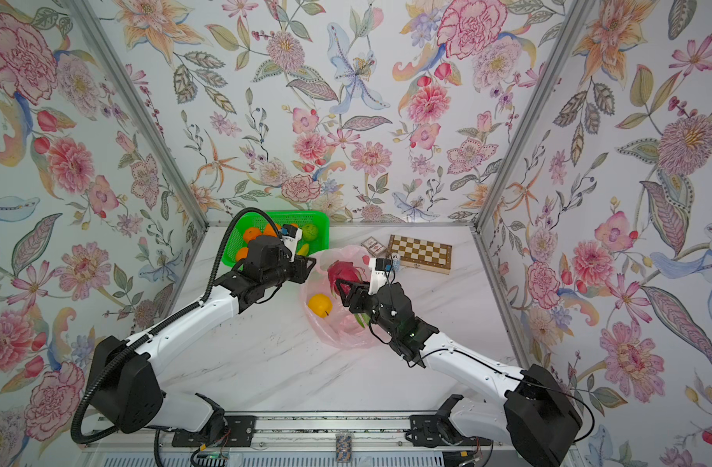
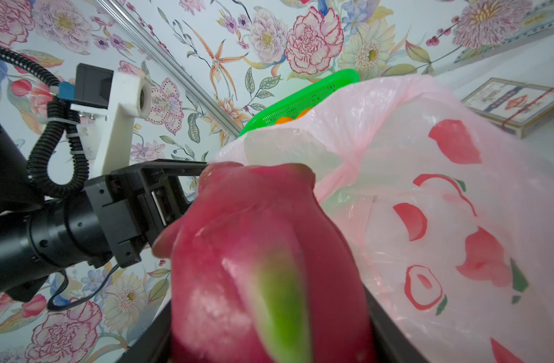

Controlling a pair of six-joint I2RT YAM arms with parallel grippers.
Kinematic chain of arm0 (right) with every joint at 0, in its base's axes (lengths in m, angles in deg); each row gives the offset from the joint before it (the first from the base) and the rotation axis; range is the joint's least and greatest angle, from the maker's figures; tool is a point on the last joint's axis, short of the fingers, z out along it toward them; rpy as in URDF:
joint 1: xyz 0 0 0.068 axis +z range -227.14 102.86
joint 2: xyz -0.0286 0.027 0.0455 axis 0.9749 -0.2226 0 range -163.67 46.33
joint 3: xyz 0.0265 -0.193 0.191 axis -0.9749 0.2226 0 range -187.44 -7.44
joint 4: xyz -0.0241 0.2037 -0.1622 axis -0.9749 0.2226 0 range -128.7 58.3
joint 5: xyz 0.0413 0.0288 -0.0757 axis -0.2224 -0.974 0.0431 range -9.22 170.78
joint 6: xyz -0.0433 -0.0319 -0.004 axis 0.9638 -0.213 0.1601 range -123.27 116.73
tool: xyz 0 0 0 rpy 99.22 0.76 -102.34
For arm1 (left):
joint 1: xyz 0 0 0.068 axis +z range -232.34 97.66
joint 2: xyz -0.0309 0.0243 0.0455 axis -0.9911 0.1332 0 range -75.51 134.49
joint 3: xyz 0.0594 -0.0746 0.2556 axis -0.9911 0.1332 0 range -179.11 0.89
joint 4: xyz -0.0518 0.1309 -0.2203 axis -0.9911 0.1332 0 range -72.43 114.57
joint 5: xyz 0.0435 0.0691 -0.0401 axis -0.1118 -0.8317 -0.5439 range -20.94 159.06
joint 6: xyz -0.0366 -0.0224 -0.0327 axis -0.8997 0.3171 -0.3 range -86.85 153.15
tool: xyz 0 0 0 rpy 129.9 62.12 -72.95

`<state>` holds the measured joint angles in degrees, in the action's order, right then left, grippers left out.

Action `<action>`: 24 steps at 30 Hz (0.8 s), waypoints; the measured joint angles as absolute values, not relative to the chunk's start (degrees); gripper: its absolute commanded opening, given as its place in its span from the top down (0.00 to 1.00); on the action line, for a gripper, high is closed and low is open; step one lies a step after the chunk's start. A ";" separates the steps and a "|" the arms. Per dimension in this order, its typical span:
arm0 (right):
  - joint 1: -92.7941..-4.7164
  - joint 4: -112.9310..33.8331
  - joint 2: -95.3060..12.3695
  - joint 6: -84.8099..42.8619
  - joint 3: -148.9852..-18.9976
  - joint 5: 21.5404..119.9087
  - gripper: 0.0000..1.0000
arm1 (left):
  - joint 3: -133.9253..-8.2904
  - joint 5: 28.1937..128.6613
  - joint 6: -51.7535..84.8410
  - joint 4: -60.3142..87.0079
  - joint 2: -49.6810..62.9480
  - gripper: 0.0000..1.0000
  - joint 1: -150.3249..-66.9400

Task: Untie the knot of the plastic bag and take out the fruit
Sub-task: 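Lift the dragon fruit out with the right gripper and pass it to the left gripper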

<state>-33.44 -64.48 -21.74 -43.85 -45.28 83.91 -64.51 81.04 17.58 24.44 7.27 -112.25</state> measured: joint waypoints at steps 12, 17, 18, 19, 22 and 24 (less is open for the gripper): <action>-35.38 -69.05 -22.00 -33.40 -51.51 83.39 0.58 | -71.92 90.18 4.53 22.67 0.02 0.01 -112.25; -35.38 -69.37 -23.97 -24.92 -55.38 82.27 0.57 | -75.57 94.25 -2.82 24.09 0.28 0.01 -112.36; -35.34 -69.27 -24.49 -23.44 -56.21 81.92 0.57 | -76.03 94.79 -4.15 24.38 0.39 0.01 -112.43; -35.25 -68.94 -25.08 -21.80 -57.22 81.53 0.57 | -76.21 95.34 -5.22 24.40 0.48 0.01 -112.63; -34.51 -68.26 -26.40 -17.54 -59.36 80.70 0.57 | -76.82 96.59 -7.78 25.21 1.35 0.01 -113.46; -33.48 -67.82 -26.83 -14.96 -60.21 80.07 0.56 | -77.21 97.72 -9.02 25.49 2.40 0.01 -114.02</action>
<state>-33.48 -67.82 -26.83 -14.96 -60.21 80.07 -77.21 97.72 -9.02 25.49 2.40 -114.02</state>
